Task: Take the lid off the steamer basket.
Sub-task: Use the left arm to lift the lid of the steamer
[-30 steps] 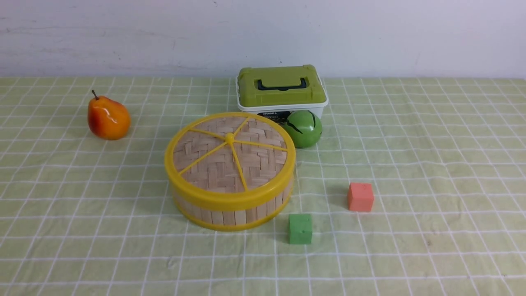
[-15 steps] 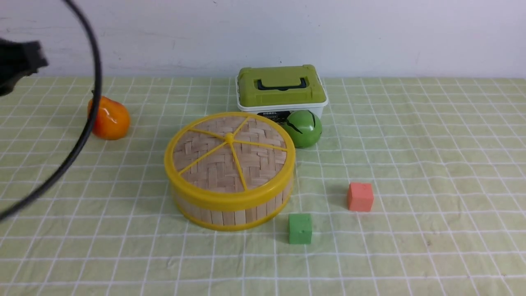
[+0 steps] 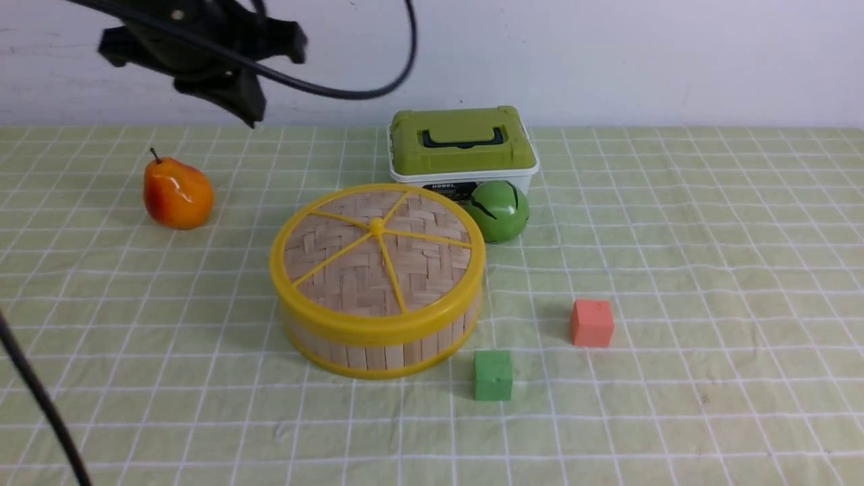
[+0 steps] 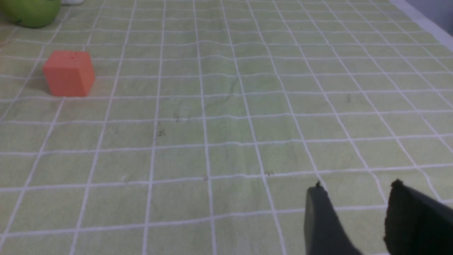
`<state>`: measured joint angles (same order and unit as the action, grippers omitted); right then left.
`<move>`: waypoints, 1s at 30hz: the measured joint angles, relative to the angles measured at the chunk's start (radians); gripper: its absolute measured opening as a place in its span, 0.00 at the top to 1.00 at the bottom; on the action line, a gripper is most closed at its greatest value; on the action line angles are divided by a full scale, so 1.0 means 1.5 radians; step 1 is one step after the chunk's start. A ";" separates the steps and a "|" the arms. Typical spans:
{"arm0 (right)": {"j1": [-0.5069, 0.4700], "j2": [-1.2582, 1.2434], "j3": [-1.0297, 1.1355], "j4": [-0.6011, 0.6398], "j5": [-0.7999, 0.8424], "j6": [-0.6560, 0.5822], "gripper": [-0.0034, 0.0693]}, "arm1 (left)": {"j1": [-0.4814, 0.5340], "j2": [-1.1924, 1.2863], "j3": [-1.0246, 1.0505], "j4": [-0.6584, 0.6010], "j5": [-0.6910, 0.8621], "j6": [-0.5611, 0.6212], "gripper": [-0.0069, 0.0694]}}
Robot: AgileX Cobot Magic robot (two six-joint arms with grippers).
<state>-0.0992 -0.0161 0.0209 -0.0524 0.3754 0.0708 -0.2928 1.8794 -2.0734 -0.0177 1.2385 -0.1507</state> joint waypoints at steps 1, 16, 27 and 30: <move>0.000 0.000 0.000 0.000 0.000 0.000 0.62 | -0.014 0.019 -0.016 0.008 0.002 -0.002 0.93; 0.000 0.000 0.000 0.000 0.000 0.000 0.62 | -0.093 0.164 -0.042 0.034 0.003 -0.015 0.60; 0.000 0.000 0.000 0.000 0.000 0.000 0.62 | -0.093 0.211 -0.043 0.042 -0.022 -0.017 0.49; 0.000 0.000 0.000 0.000 0.000 0.000 0.62 | -0.093 0.222 -0.043 0.042 -0.027 -0.017 0.51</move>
<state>-0.0992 -0.0161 0.0209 -0.0524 0.3754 0.0708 -0.4317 2.2123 -2.1385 0.0447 1.1973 -0.1763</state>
